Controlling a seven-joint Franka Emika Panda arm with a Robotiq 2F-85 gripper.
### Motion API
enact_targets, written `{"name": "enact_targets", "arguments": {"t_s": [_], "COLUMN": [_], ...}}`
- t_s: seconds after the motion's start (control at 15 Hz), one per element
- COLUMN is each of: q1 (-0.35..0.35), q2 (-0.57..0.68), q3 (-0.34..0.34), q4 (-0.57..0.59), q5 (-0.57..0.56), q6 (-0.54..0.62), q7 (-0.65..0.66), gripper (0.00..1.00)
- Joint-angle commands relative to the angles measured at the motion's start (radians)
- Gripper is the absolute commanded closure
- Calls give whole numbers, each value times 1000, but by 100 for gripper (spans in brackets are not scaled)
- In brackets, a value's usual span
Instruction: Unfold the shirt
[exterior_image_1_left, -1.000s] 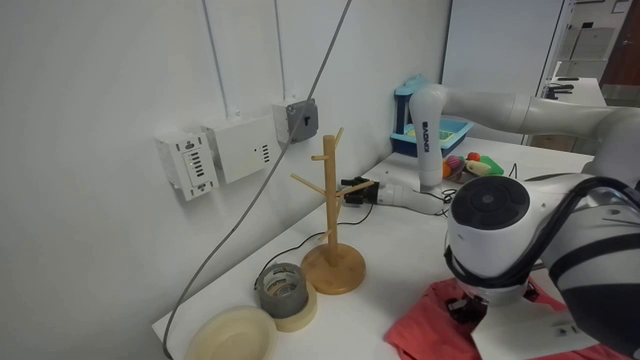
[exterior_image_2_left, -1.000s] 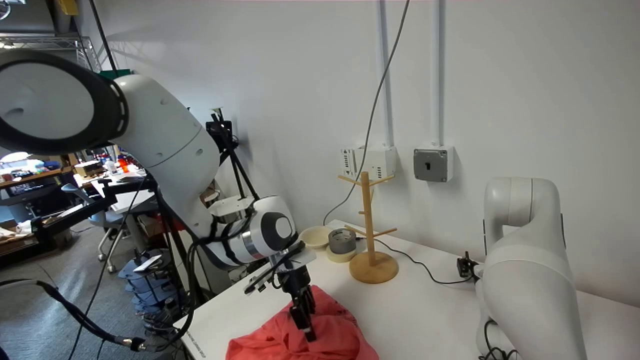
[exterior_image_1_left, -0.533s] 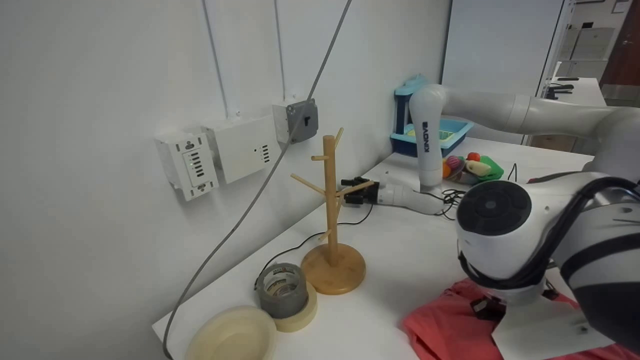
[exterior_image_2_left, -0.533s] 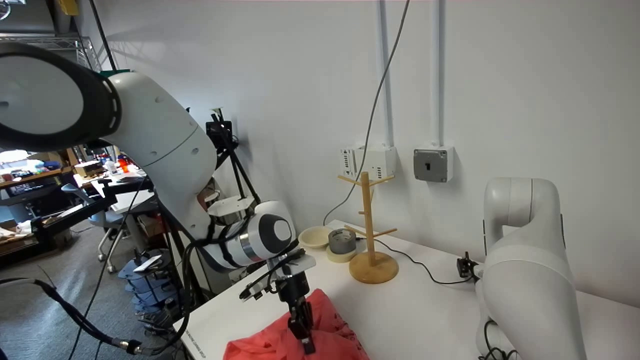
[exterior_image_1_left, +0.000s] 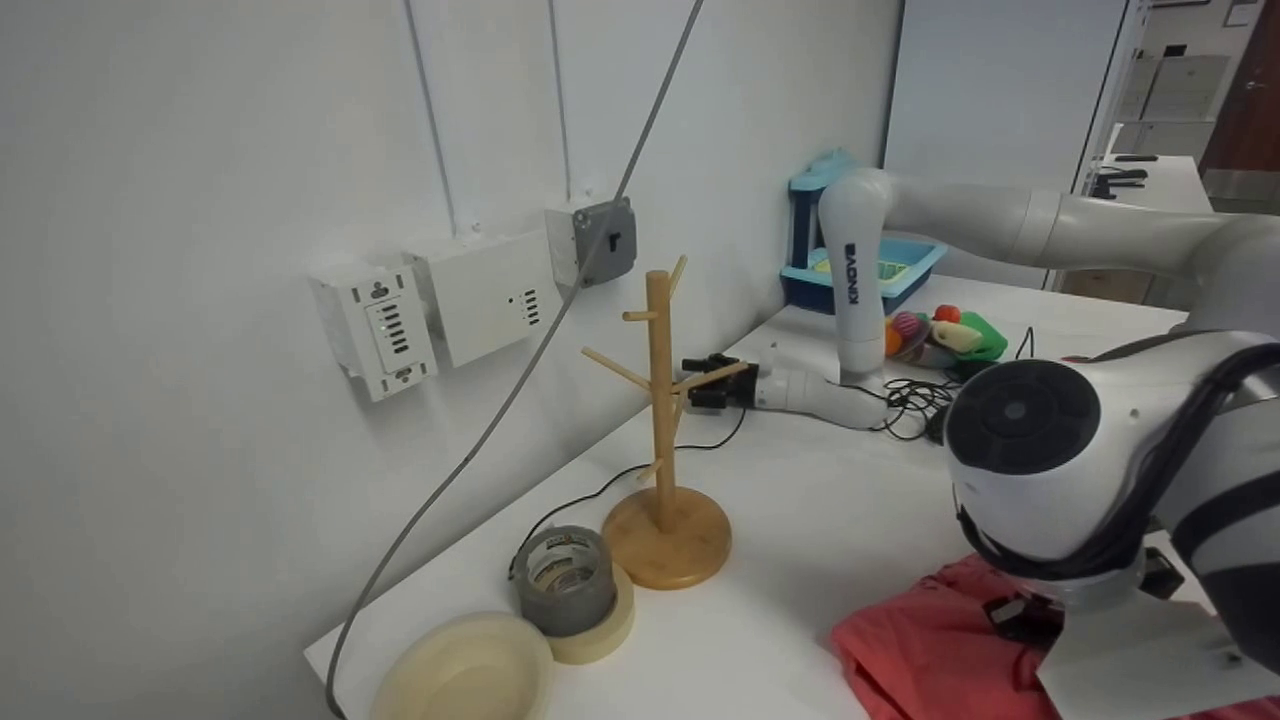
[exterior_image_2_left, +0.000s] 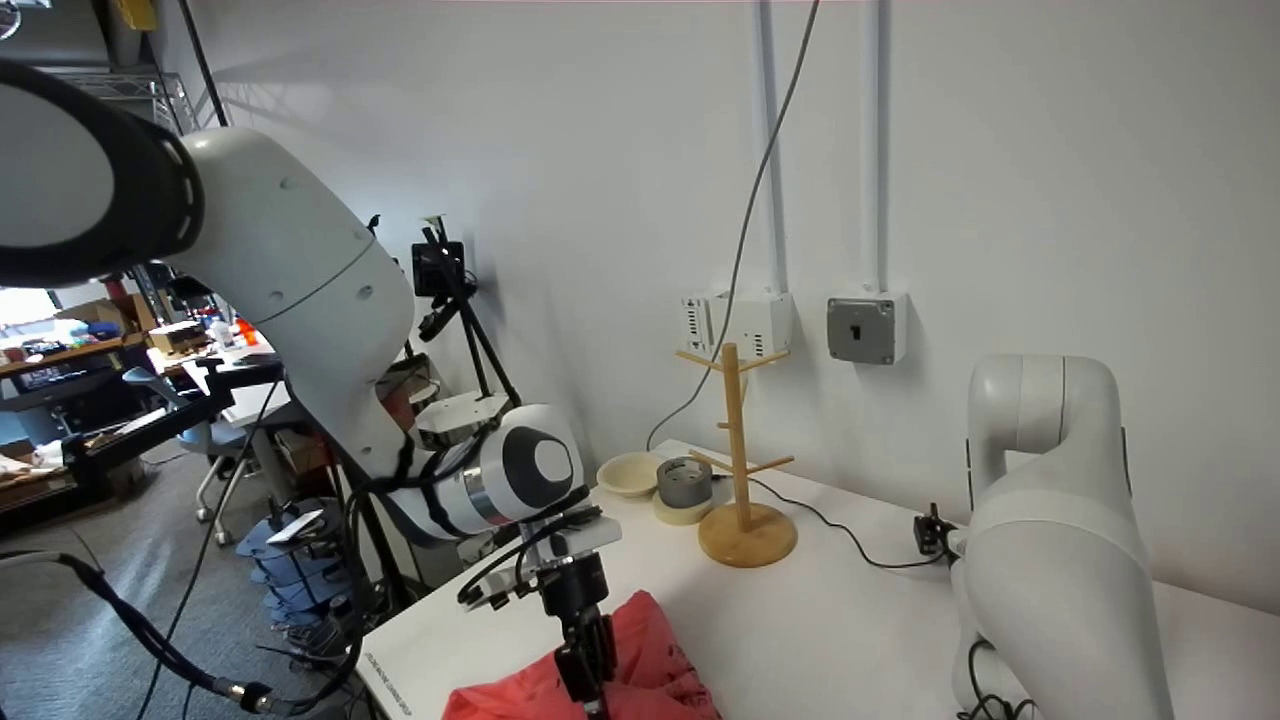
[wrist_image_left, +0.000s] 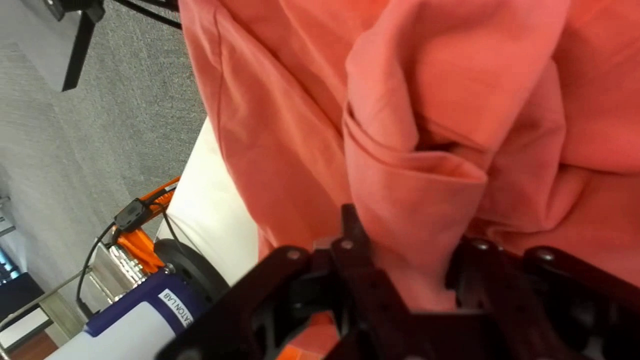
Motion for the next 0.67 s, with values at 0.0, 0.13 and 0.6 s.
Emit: {"name": "enact_targets", "arguments": {"t_s": [0.0, 0.13, 0.6], "q1": [-6, -11, -37], "q2": [-68, -91, -159], "q3": [-5, -4, -2], "q4": [-61, -87, -184], "q5": [1, 6, 9], "q6": [-30, -43, -78], "q7": [-19, -17, -12], "gripper": [30, 16, 0]}}
